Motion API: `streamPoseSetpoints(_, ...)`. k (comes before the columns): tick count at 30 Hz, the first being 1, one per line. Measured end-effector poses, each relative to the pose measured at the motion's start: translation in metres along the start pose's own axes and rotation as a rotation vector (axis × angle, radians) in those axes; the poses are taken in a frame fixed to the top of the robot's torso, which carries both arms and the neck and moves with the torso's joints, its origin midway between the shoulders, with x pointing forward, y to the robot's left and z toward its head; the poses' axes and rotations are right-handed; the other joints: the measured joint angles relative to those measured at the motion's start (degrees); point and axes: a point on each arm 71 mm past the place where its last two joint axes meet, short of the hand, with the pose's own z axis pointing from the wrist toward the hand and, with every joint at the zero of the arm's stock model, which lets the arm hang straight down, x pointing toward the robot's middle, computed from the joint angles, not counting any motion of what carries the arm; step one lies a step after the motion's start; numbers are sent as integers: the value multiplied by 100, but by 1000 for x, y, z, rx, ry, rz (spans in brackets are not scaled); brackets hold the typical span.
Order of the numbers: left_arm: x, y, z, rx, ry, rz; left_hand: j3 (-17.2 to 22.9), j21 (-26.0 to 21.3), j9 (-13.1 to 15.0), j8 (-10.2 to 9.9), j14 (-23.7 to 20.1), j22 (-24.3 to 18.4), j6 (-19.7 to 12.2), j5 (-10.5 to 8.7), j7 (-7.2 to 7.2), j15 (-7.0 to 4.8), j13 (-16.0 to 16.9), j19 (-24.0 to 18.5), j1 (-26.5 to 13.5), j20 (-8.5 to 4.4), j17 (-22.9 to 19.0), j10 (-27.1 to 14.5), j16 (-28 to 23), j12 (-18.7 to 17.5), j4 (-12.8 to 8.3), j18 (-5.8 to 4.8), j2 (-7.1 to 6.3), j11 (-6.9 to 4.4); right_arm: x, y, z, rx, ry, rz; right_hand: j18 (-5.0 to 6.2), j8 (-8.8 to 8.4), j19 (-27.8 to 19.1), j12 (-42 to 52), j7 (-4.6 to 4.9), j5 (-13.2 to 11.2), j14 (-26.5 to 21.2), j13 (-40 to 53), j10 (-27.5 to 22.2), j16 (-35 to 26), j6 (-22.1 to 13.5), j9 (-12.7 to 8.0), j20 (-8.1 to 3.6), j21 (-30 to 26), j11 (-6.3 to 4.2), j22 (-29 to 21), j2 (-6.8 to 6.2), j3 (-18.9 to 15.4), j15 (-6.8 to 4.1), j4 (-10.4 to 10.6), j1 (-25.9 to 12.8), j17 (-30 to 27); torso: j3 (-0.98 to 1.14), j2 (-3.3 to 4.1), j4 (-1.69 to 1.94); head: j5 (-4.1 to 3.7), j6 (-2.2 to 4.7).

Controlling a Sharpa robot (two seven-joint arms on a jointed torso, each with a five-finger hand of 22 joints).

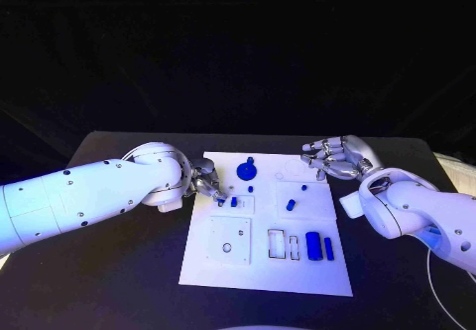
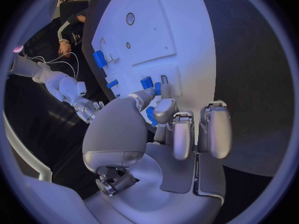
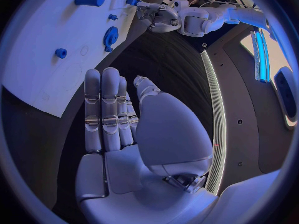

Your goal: Assemble the parts on the task board

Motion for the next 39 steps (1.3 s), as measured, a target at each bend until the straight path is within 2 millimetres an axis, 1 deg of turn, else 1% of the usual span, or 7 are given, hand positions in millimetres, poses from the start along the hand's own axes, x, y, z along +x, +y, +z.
streamPoseSetpoints(7, 1, 2, 1, -18, 17, 24, 24, 0, 0, 0, 0, 0, 0, -1, 1, 0, 0, 0, -28, 0, 0, 0, 0, 0, -24, 0, -27, 0, 0, 0, 0, 1, 1, 1, 0, 0, 0, 0, 1, 0, 0, 0, 0, 0, -1, 0, 0, 0, 0, 0, 0, 0, 0, 0, 0, 0, 1, -1, 1, 10, -9)
streamPoseSetpoints(14, 0, 4, 1, -32, 21, 36, 42, 0, -6, -13, 0, -1, 1, -5, 2, 0, -1, 0, -27, 0, -1, -1, 0, 0, -42, 0, -26, 1, 0, -1, 0, 3, 1, 1, 0, 0, 0, 0, 1, 0, 0, 0, 0, 0, -1, 0, 0, 0, 0, 0, 0, 0, 0, 0, 0, -1, 1, -1, -1, 18, -23)
streamPoseSetpoints(17, 0, 4, 1, -33, 24, 40, 45, 0, -7, 11, 0, -1, 1, 21, 2, 0, -1, 0, -26, 0, -1, -1, 0, 0, -46, 0, -25, 1, 0, -1, 0, 4, 1, 1, 0, 0, 0, 0, 1, 0, 0, 0, 0, 0, -1, 0, 0, 0, 0, 0, 0, 0, 0, 0, 0, -1, 2, -2, -2, 18, -24)
streamPoseSetpoints(21, 0, 4, 1, -33, 28, 44, 49, 0, -5, 11, 0, -1, 8, 22, 11, 0, 2, 0, -26, 0, -1, 0, 0, 0, -50, 0, -24, 0, 0, -2, 0, 5, 2, 1, 0, 0, 0, 0, 1, 33, 0, 0, 0, -22, -1, 0, 0, 0, 0, -4, 0, 0, 0, 0, 0, -1, 2, -2, -1, 6, -32)
streamPoseSetpoints(30, 1, 3, 2, -33, 36, 51, 55, 0, -3, 11, 0, -1, 8, 22, 12, 0, 8, 0, -19, 0, -1, 20, 0, 0, -56, 0, -18, -20, 0, -2, -1, 6, 4, 1, -1, 0, 0, 0, 1, 33, 0, 1, 0, -22, -1, 0, 0, 0, 0, -5, 0, 0, 0, 0, 0, -2, 4, -3, 1, 10, -48)
streamPoseSetpoints(34, 2, 2, 2, -32, 42, 57, 55, 0, -3, 11, 0, -1, 0, 21, 20, 0, 19, 0, -18, 0, -1, 40, 0, 37, -56, 0, -18, 1, 0, -2, -1, 6, 5, 1, 0, 0, 0, 0, 1, 32, 0, 1, 0, -22, -1, 0, 0, 0, 0, -4, 0, -1, 0, 1, 0, -2, 5, -3, -1, 10, -53)
streamPoseSetpoints(39, 1, 1, 3, -33, 47, 64, 56, 0, -3, 11, 0, -2, 11, 21, 10, 0, 33, 0, -1, 0, 3, 40, 0, 37, -57, 1, -36, 1, 0, -2, -1, 6, 6, 1, 0, 0, 0, 0, 1, 32, 0, 1, 0, -22, -1, 0, 0, 0, 0, -4, 0, 0, 0, 0, 0, -2, 6, -3, -2, 14, -64)
